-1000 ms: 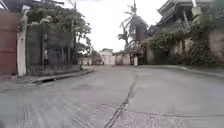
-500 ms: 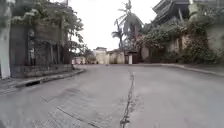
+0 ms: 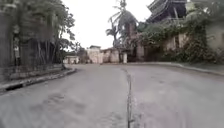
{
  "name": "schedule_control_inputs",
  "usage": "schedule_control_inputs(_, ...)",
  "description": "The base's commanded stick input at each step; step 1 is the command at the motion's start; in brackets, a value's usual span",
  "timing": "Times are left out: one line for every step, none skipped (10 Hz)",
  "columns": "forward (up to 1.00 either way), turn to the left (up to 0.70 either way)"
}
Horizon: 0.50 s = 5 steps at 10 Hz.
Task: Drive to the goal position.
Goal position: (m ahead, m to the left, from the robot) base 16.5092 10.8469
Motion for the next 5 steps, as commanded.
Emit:
schedule_control_inputs(1.00,-0.21)
schedule_control_inputs(1.00,-0.21)
schedule_control_inputs(1.00,-0.21)
schedule_control_inputs(1.00,-0.21)
schedule_control_inputs(1.00,-0.21)
